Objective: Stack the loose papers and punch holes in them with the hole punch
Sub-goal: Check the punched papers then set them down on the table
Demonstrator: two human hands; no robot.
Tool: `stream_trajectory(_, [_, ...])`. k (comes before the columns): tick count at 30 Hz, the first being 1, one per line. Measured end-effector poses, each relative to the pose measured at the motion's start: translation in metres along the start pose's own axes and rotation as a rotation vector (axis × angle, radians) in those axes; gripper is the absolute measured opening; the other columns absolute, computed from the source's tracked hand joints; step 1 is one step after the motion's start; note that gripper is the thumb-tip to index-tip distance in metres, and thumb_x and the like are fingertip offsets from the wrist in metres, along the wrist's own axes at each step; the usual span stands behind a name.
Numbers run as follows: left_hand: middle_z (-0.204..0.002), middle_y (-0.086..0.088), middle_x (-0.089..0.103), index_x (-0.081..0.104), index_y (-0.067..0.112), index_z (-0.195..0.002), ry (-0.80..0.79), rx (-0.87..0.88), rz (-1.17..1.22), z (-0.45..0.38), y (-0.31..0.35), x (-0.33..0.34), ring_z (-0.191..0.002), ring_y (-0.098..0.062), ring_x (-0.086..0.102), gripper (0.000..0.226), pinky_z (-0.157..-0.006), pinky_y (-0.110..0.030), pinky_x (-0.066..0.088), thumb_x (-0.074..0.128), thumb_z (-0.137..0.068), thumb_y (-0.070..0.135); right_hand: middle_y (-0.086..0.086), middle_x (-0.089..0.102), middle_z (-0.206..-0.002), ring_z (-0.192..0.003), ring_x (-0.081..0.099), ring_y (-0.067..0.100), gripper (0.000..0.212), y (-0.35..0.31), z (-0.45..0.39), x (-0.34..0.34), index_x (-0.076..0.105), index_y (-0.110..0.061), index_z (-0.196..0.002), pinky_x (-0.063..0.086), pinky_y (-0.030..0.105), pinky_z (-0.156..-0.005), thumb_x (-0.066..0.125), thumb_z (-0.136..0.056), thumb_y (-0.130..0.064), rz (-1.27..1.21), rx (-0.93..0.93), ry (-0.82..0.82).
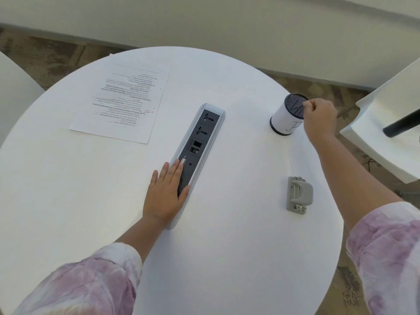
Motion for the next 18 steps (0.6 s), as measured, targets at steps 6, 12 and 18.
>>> stream_trajectory(6, [-0.156,0.006,0.02,0.013,0.024,-0.148,-0.074,-0.021,0.227,-0.009,-0.005,-0.004,-0.146,-0.019,0.009,0.07,-0.117,-0.038,0.002,0.045,-0.091,0.048,0.021,0.061,-0.111,-0.107,0.054,0.033,0.027,-0.011,0.067,0.007,0.06,-0.001,-0.109,0.04,0.035,-0.088,0.041,-0.094,-0.015,-0.141,-0.045,-0.144])
stream_trajectory(12, [-0.155,-0.001,0.022,0.01,0.021,-0.149,-0.199,-0.034,0.353,-0.001,-0.011,-0.022,-0.141,-0.022,0.022,0.068,-0.116,-0.042,0.017,0.043,-0.093,0.044,0.014,0.041,-0.144,-0.135,0.035,0.023,0.041,-0.016,0.162,0.041,0.041,-0.004,-0.136,0.02,0.025,-0.108,0.041,-0.097,-0.016,-0.139,-0.053,-0.406])
stream_trajectory(18, [-0.158,0.008,0.008,0.006,0.022,-0.149,-0.318,-0.014,0.278,0.04,-0.034,-0.03,-0.145,-0.012,0.003,0.066,-0.117,-0.036,0.006,0.039,-0.095,0.044,0.011,0.006,-0.158,-0.146,0.007,0.02,0.058,-0.021,0.252,0.077,0.009,-0.006,-0.148,0.006,0.025,-0.114,0.033,-0.1,-0.029,0.03,-0.032,-0.7])
Point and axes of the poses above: each hand's wrist, its own z-axis away from the middle knuckle, its own x-axis out of the palm, y = z × x, the point moved 6 cm from there along -z, towards the middle knuckle
